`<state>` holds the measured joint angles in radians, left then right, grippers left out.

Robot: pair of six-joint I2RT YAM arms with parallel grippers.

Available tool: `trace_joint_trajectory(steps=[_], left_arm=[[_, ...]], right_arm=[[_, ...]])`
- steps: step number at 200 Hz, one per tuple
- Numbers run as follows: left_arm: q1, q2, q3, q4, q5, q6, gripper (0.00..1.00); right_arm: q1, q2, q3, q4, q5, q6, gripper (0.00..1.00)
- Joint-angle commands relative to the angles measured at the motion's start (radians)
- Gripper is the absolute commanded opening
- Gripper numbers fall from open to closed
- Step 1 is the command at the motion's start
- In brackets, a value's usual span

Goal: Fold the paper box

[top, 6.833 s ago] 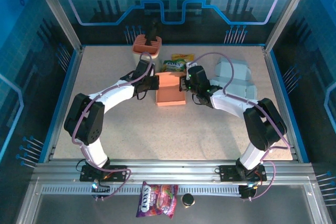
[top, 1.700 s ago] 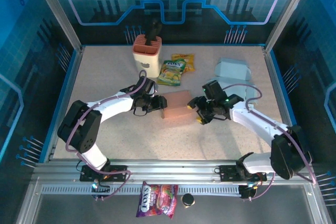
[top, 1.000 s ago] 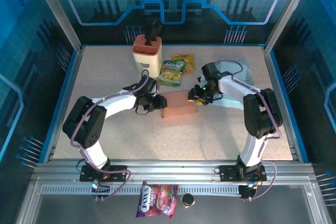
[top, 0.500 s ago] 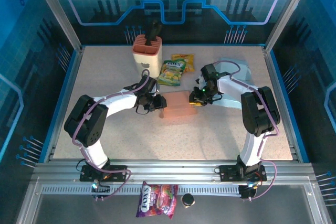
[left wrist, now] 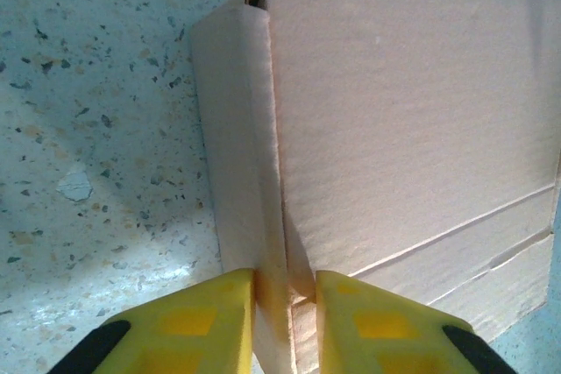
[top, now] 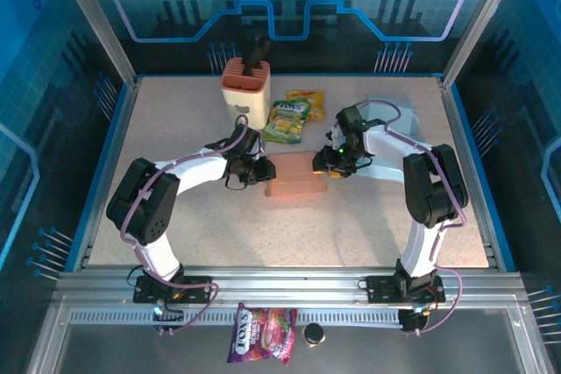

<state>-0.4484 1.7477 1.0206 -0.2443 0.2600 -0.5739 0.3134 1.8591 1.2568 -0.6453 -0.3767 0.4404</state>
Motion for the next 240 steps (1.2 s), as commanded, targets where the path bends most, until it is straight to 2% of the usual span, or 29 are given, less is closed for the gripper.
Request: trace_joint_trajectory(steps=[1,63,80,163,240], left_arm=[[0.008,0.016,0.018,-0.004,0.019,0.024,0.23],[0.017,-0.001,-0.017,0.011,0.018,0.023,0.18],[0.021,-0.005,-0.031,0.02,0.023,0.022,0.17],[0.057,-0.019,-0.109,0.068,0.044,0.016,0.12],[0.086,-0.022,-0.141,0.087,0.058,0.014,0.11]], right_arm=[[-0.022,0.004,0.031,0.029,-0.079,-0.033,0.6],[-0.029,0.094,0.075,0.04,-0.156,-0.055,0.67],[-0.029,0.102,0.072,0.042,-0.167,-0.066,0.72],[-0.036,0.108,0.035,0.076,-0.251,-0.09,0.77],[-0.033,0.105,-0.014,0.229,-0.422,-0.006,0.76]])
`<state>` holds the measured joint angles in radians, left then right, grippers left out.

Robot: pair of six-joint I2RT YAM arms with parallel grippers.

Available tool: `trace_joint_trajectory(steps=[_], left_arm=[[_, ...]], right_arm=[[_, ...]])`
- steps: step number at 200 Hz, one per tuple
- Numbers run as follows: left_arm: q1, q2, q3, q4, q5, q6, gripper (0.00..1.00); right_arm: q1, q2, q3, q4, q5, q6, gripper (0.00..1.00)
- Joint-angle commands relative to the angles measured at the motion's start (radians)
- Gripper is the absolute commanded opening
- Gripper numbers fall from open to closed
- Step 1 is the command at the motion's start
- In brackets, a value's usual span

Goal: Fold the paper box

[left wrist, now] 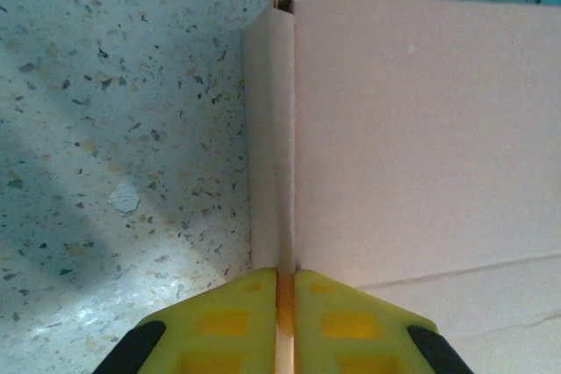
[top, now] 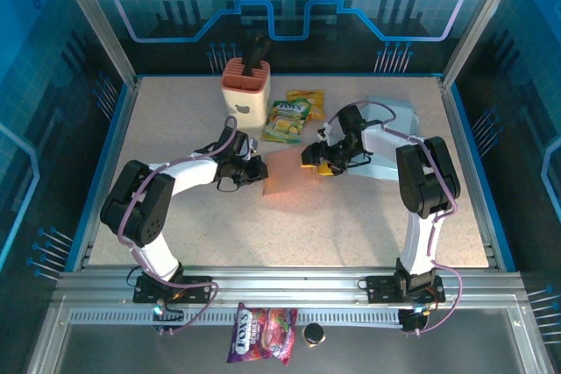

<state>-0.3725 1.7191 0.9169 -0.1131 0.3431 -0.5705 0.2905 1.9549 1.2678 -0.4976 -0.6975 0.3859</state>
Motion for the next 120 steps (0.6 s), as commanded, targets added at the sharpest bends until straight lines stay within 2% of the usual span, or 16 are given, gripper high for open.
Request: trace_joint_trajectory(steps=[1,44,67,120], left_arm=[[0.011,0.007,-0.038,-0.045,-0.026,0.011,0.11],[0.01,0.007,-0.032,-0.04,-0.02,0.01,0.12],[0.01,-0.013,-0.024,-0.039,-0.02,0.019,0.15],[0.01,-0.141,-0.017,-0.033,-0.061,0.053,0.34]], right_arm=[[-0.01,0.01,-0.026,0.084,-0.102,0.05,0.76],[0.009,-0.012,-0.062,0.226,-0.148,0.175,0.67],[0.012,-0.025,-0.082,0.277,-0.152,0.237,0.62],[0.007,-0.062,-0.128,0.401,-0.166,0.421,0.49]])
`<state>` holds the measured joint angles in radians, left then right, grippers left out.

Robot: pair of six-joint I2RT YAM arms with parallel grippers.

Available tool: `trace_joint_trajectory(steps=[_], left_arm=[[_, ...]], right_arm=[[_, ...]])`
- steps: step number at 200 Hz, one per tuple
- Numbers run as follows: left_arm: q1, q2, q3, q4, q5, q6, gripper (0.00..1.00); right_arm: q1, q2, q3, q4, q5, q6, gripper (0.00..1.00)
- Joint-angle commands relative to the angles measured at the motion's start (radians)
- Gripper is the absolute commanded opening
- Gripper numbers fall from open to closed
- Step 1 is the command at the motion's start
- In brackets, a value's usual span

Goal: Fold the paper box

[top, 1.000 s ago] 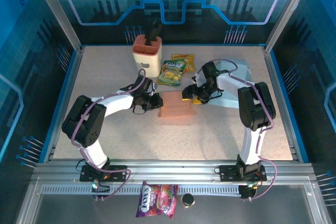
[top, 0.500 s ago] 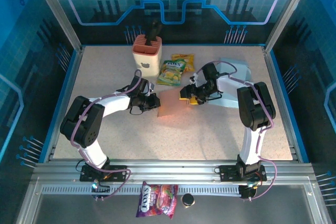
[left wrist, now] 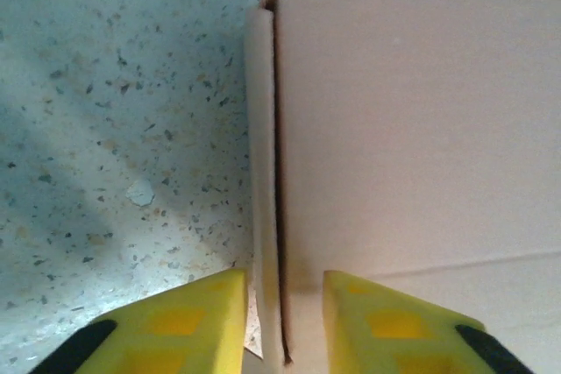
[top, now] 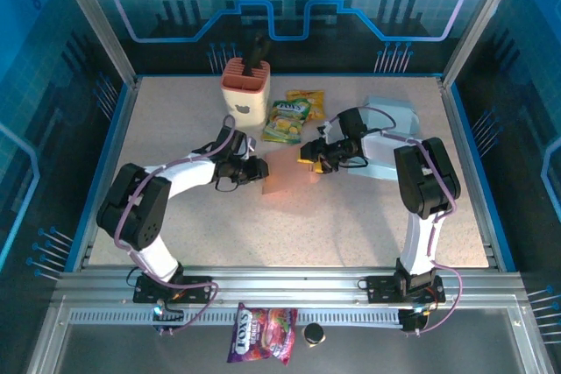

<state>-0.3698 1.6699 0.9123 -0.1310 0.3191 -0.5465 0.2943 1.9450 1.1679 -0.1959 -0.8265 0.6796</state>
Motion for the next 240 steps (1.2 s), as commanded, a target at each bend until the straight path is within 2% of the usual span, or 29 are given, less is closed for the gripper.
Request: trace_joint_trajectory(steps=[1,32,61,81,94,112,127,144,154,163,185,240], left_arm=[[0.008,-0.094,-0.013,-0.016,-0.038,0.028,0.35],[0.008,-0.181,-0.021,0.009,-0.055,0.013,0.43],[0.007,-0.268,-0.032,0.071,-0.019,0.048,0.45],[-0.026,-0.343,-0.045,0.131,0.069,0.228,0.45],[-0.083,-0.386,-0.021,0.063,0.085,0.418,0.49],[-0.18,-0.396,0.05,-0.127,0.038,0.699,0.55],[-0.241,-0.377,0.102,-0.245,-0.031,0.854,0.56],[-0.276,-0.381,0.102,-0.264,-0.078,1.003,0.57],[-0.287,-0.387,0.085,-0.245,-0.102,1.081,0.64],[-0.293,-0.388,0.072,-0.222,-0.12,1.127,0.69],[-0.299,-0.36,0.076,-0.24,-0.113,1.211,0.72],[-0.301,-0.283,0.066,-0.212,-0.13,1.26,0.75]], right_arm=[[0.003,-0.053,-0.029,0.103,-0.038,0.133,0.49],[-0.015,-0.08,-0.09,0.251,-0.053,0.331,0.43],[-0.028,-0.114,-0.154,0.37,-0.052,0.552,0.39],[-0.03,-0.144,-0.153,0.318,-0.063,0.656,0.36],[-0.029,-0.16,-0.141,0.234,-0.074,0.686,0.35],[-0.029,-0.187,-0.129,0.102,-0.084,0.701,0.34],[-0.029,-0.211,-0.134,0.021,-0.091,0.713,0.34],[-0.03,-0.244,-0.151,-0.04,-0.091,0.733,0.34],[-0.031,-0.26,-0.16,-0.058,-0.095,0.745,0.34],[-0.029,-0.271,-0.162,-0.081,-0.094,0.747,0.34],[-0.029,-0.288,-0.167,-0.118,-0.096,0.752,0.34],[-0.022,-0.317,-0.2,-0.121,-0.116,0.814,0.33]])
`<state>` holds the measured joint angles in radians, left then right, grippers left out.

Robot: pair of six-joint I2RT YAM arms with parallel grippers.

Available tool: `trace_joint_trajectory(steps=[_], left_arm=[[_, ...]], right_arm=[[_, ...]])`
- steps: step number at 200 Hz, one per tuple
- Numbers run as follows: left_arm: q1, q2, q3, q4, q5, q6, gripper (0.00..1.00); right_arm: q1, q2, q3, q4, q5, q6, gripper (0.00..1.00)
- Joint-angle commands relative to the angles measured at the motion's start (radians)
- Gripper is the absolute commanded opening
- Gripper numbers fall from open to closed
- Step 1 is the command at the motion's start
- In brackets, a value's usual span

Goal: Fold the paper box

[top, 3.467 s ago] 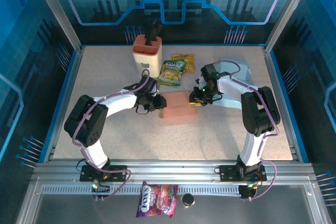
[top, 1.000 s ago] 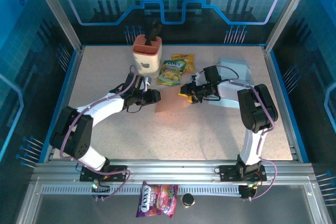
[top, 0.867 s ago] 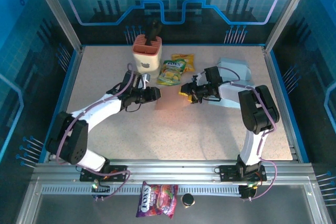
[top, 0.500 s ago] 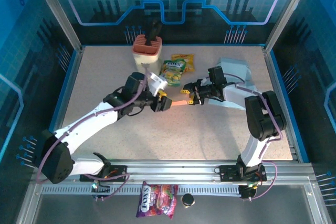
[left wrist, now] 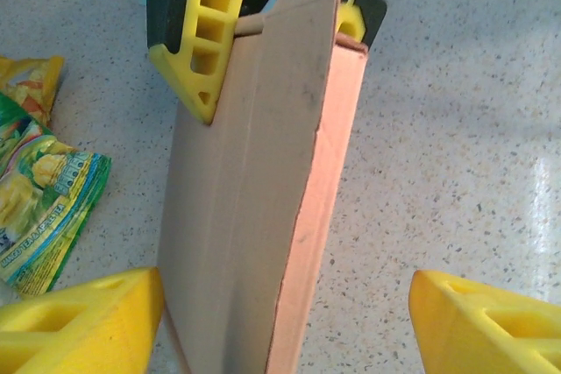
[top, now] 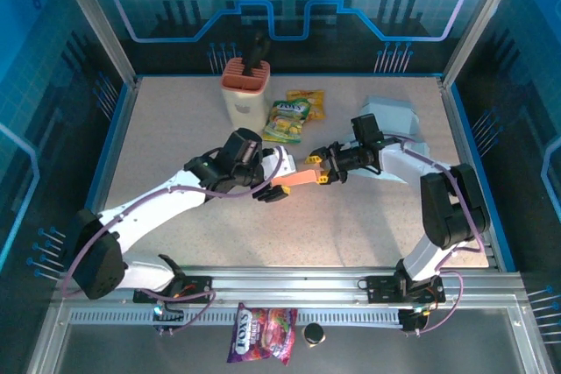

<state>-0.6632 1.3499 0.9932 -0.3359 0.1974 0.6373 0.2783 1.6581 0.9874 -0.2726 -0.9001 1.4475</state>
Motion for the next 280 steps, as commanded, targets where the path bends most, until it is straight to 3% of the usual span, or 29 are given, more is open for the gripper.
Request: trace_joint_trajectory(steps=[1,43,105,188,250,280], left_arm=[[-0.008,0.038,-0.014,-0.008,-0.009,0.077,0.75],[-0.017,0.069,-0.03,-0.008,0.002,0.099,0.75],[-0.04,0.068,-0.08,-0.01,0.026,0.117,0.73],[-0.057,0.075,-0.119,-0.005,0.018,0.118,0.71],[-0.056,0.138,-0.075,-0.012,0.019,0.085,0.54],[-0.057,0.161,-0.043,-0.035,0.031,0.082,0.5]], right_arm=[[-0.005,-0.031,-0.02,-0.045,-0.042,0.047,0.32],[0.011,-0.045,-0.077,0.015,-0.059,0.143,0.32],[0.058,-0.081,-0.254,0.242,-0.056,0.412,0.3],[0.064,-0.052,-0.305,0.297,-0.036,0.473,0.3],[0.033,-0.078,-0.342,0.251,-0.006,0.45,0.46],[0.003,-0.099,-0.331,0.19,0.002,0.411,0.57]])
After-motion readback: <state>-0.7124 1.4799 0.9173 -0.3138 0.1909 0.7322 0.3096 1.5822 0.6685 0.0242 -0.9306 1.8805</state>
